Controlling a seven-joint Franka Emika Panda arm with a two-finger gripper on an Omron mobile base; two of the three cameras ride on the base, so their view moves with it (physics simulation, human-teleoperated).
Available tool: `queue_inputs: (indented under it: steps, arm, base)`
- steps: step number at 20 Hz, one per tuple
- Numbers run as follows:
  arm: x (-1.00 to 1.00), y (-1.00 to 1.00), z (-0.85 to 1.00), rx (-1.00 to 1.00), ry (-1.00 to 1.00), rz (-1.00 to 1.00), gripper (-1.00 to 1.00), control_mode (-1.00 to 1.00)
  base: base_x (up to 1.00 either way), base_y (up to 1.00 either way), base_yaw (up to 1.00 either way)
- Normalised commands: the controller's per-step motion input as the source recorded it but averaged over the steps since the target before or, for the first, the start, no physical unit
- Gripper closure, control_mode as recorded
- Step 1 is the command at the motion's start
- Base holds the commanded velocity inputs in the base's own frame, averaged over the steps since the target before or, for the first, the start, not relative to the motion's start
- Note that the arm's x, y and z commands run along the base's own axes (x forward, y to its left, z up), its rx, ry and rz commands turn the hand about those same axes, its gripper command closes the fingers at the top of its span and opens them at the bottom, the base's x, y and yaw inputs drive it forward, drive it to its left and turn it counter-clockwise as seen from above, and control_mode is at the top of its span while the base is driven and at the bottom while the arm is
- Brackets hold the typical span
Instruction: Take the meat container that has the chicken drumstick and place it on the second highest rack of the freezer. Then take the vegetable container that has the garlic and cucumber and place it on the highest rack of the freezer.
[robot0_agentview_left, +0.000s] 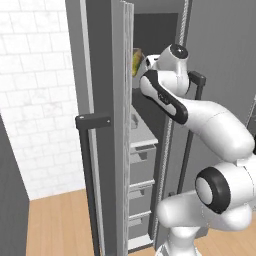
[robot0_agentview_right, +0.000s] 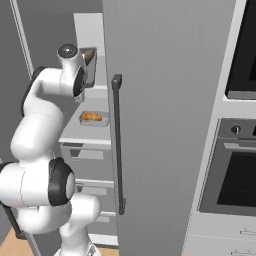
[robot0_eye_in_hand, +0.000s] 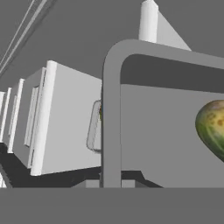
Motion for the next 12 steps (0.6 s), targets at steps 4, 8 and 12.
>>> queue_inputs:
  steps: [4,8,12]
  arm:
    - [0.67,0.00,0.00,0.00,0.01,0.00,1.00,-1.00]
    - [0.78,0.06,0.00,0.00,0.02,0.00,1.00,-1.00]
    - [0.83,0.14,0.00,0.00,0.01,0.00,1.00,-1.00]
  base:
    - [0.00,0.00,0.00]
    - [0.00,0.00,0.00]
    - [0.00,0.00,0.00]
